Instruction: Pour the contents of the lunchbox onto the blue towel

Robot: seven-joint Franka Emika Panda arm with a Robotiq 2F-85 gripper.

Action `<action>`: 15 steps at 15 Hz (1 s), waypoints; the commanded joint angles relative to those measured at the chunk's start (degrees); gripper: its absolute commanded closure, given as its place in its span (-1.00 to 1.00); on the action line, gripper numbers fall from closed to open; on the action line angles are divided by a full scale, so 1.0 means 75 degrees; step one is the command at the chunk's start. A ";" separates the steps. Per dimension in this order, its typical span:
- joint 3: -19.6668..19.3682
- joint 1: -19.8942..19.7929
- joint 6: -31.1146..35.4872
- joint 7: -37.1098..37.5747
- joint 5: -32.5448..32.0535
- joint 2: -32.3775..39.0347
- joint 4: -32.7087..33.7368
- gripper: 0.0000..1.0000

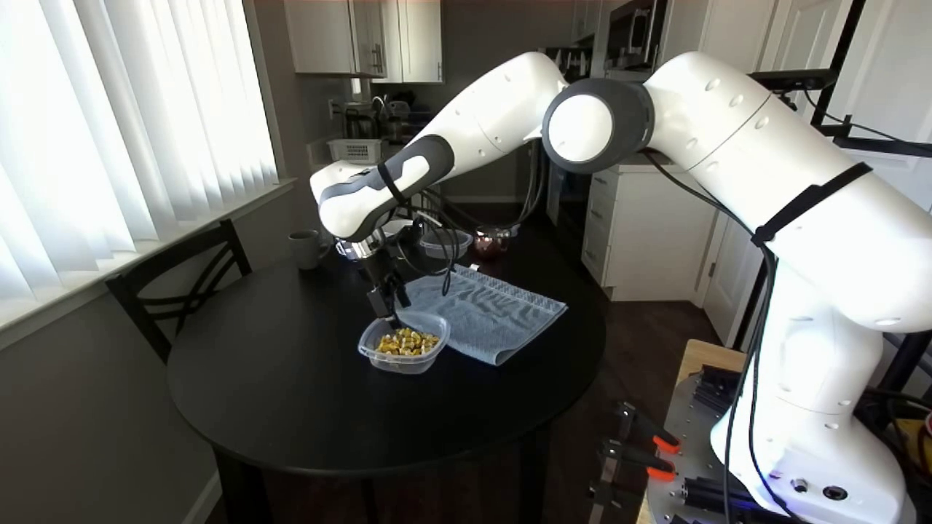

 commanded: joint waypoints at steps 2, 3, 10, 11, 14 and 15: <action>-0.0016 -0.0436 0.0517 0.0053 0.0083 -0.0157 -0.0162 -1.00; -0.0002 -0.0517 0.0546 0.0034 0.0128 -0.0079 -0.0102 -1.00; 0.0168 -0.0731 0.0475 -0.0129 0.0344 0.0183 -0.0017 0.04; 0.0194 -0.0736 0.0470 -0.0150 0.0363 0.0202 -0.0020 0.19; 0.0241 -0.0744 0.0479 -0.0145 0.0419 0.0228 -0.0029 0.57; 0.0252 -0.0748 0.0501 -0.0140 0.0439 0.0212 -0.0047 0.68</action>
